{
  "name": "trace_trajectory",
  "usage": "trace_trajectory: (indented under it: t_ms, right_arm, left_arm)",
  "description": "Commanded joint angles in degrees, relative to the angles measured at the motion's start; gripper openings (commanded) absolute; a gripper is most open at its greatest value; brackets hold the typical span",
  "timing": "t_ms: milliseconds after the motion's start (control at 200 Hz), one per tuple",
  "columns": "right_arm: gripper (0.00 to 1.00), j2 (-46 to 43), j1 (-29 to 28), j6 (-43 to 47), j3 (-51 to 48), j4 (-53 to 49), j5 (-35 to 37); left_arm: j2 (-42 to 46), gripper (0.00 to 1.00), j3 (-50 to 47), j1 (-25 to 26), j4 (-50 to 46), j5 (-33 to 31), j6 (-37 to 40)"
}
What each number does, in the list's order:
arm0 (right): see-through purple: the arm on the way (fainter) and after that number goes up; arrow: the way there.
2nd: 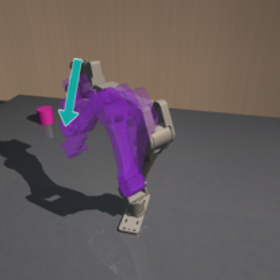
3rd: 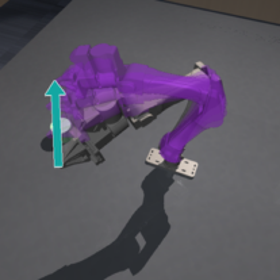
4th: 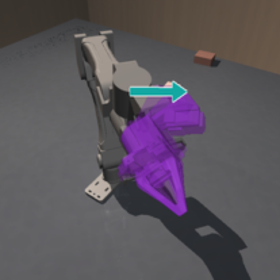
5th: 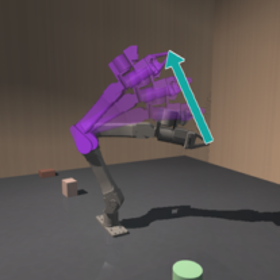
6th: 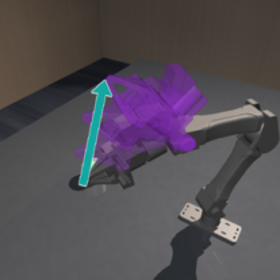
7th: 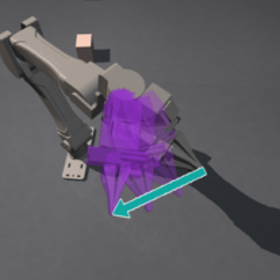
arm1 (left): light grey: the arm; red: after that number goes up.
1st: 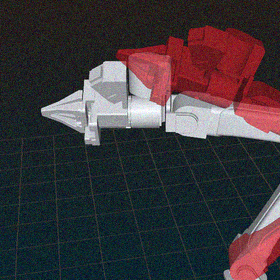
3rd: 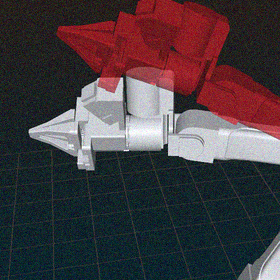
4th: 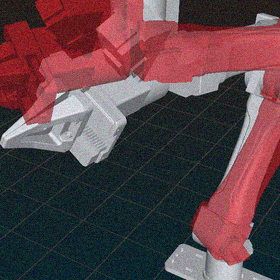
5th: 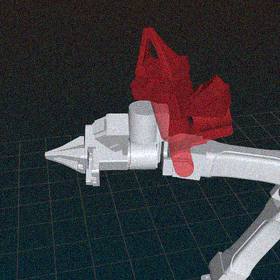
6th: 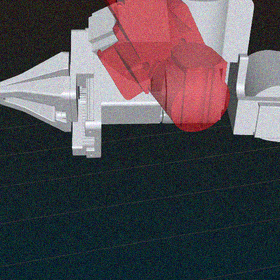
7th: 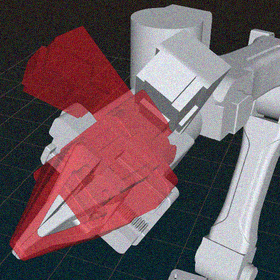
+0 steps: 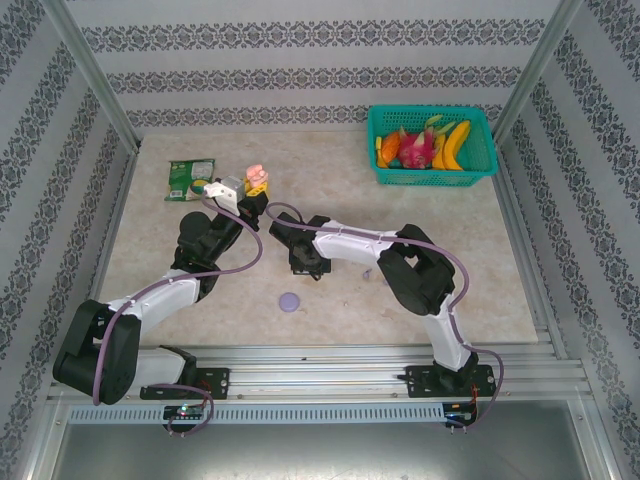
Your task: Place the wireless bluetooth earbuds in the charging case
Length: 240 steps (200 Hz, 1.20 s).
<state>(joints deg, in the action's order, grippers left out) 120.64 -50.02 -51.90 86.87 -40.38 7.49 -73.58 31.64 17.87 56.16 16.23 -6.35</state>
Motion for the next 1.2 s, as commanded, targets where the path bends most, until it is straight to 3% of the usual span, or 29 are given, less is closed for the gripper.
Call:
trace_trajectory:
  t_ms: [0, 280, 515, 829, 1194]
  right_arm:
    - [0.22, -2.32, 0.27, 1.89, -2.66, 4.92, 2.5]
    - [0.22, -8.77, 0.27, 6.64, -9.15, 10.29, 5.16]
    - [0.22, -11.26, 0.36, 21.66, -12.41, 11.69, 1.67]
    - [0.23, -14.1, 1.76, 37.75, -14.36, 4.29, -4.79]
    - [0.24, -11.36, 1.68, 40.5, -15.06, -1.94, -2.29]
  left_arm:
    - [-0.42, 0.0, 1.6, -0.6, 2.38, 0.94, -0.56]
    - [-0.25, 0.0, 1.71, -0.64, 1.56, 1.46, -0.33]
    - [0.12, 0.0, 1.85, -0.63, 0.71, 1.65, -0.33]
    - [0.27, 0.0, 1.75, -0.64, 1.19, 1.72, -1.2]
    - [0.76, 0.0, 1.71, -0.59, 0.97, 1.79, -1.45]
